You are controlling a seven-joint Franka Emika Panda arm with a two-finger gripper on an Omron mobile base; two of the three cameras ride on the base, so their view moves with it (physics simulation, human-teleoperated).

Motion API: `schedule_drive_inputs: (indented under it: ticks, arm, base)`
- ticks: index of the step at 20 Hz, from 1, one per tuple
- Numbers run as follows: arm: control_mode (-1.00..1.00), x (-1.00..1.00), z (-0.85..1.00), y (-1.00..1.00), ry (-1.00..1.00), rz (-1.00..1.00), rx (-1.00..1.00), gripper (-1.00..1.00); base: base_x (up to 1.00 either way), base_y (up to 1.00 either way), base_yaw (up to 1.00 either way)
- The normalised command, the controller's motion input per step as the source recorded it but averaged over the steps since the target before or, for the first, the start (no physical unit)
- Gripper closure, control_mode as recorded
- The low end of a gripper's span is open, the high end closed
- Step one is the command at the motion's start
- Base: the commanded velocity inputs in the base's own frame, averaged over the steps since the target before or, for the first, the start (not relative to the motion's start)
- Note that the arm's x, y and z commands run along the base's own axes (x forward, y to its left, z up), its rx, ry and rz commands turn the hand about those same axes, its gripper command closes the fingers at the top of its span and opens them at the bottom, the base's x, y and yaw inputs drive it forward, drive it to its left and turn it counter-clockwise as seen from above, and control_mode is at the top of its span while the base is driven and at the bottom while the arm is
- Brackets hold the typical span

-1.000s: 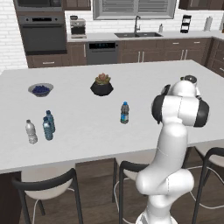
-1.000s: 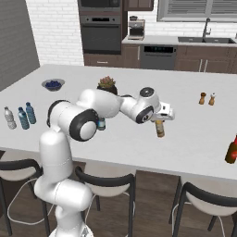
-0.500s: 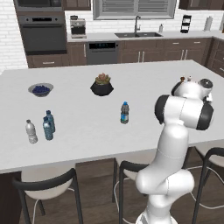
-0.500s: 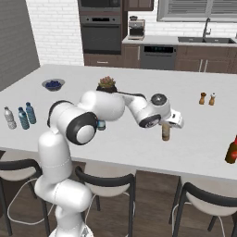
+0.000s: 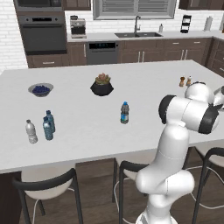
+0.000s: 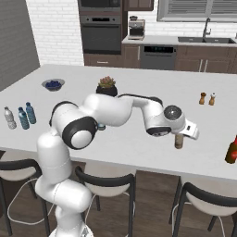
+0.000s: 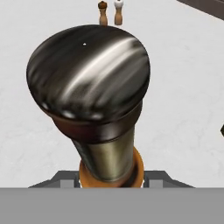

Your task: Move the plastic bottles in the middle to the plastics group, and the glass bottles in the middle to the glass group.

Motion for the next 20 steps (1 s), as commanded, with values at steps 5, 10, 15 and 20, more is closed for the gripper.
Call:
schedule_drive_inputs:
  ticks: [5,10,15,20]
  arm:
    - [-1.00,-0.12,0.02,-0.22,0.00,-0.11,0.00,1.00]
    - [-1.00,0.00,0.00,-0.17,0.00,-0.12,0.00,1.00]
    - [-1.00,0.01,0.03,-0.45,0.00,-0.15,0.00,1.00]
    - [-1.00,-0.05,0.10,-0.55,0.00,-0.11,0.00,1.00]
  base:
    - [0.00,0.00,0.00]
    - [0.00,0.00,0.00]
    - [0.00,0.00,0.00]
    - [0.00,0.00,0.00]
